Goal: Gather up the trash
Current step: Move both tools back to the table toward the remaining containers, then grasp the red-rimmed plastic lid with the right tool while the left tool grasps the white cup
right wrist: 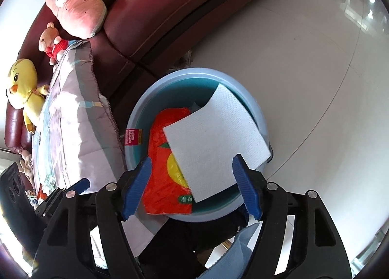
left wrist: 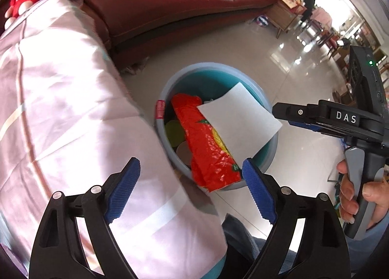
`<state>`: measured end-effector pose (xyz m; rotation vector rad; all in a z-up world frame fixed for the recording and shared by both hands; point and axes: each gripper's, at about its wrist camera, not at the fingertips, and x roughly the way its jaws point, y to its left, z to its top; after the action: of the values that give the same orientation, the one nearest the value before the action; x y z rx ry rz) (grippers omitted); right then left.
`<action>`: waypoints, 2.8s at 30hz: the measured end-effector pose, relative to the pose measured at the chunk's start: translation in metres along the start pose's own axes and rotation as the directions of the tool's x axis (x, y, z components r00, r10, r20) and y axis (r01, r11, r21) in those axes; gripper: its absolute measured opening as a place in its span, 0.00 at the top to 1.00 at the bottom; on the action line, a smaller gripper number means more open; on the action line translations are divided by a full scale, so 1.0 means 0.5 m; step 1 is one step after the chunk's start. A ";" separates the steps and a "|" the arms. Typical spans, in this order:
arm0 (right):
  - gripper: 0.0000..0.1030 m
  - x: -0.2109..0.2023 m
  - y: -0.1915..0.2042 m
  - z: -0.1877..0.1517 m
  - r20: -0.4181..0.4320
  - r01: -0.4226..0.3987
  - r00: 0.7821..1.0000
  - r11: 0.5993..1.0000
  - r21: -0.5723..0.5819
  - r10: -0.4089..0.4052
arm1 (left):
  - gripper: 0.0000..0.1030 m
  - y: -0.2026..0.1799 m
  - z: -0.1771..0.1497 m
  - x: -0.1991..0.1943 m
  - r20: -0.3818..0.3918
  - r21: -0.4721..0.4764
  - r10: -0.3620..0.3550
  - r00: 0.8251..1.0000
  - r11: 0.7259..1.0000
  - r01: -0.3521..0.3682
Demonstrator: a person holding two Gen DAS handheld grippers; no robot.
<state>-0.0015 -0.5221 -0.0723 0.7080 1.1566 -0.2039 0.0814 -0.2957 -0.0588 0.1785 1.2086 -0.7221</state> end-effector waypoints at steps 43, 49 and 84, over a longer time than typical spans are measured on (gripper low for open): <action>0.31 0.146 0.789 -0.391 -0.290 -0.148 0.954 0.720 -0.678 -0.076 | 0.10 0.614 -0.500 -0.424 0.157 -0.580 0.317 0.935 0.796 -0.173; 0.31 0.184 0.851 -0.452 -0.332 -0.178 0.937 0.671 -0.720 -0.107 | 0.10 0.665 -0.549 -0.443 0.161 -0.640 0.337 0.928 0.751 -0.161; 0.48 0.188 0.745 -0.372 -0.291 -0.156 0.955 0.758 -0.634 -0.047 | 0.87 0.643 -0.390 -0.330 0.121 -0.561 0.342 0.932 0.798 -0.220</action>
<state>0.0790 -0.1039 -0.0451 0.1388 1.3764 0.3676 0.0916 0.1148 -0.0617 -0.1880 1.0981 -0.1102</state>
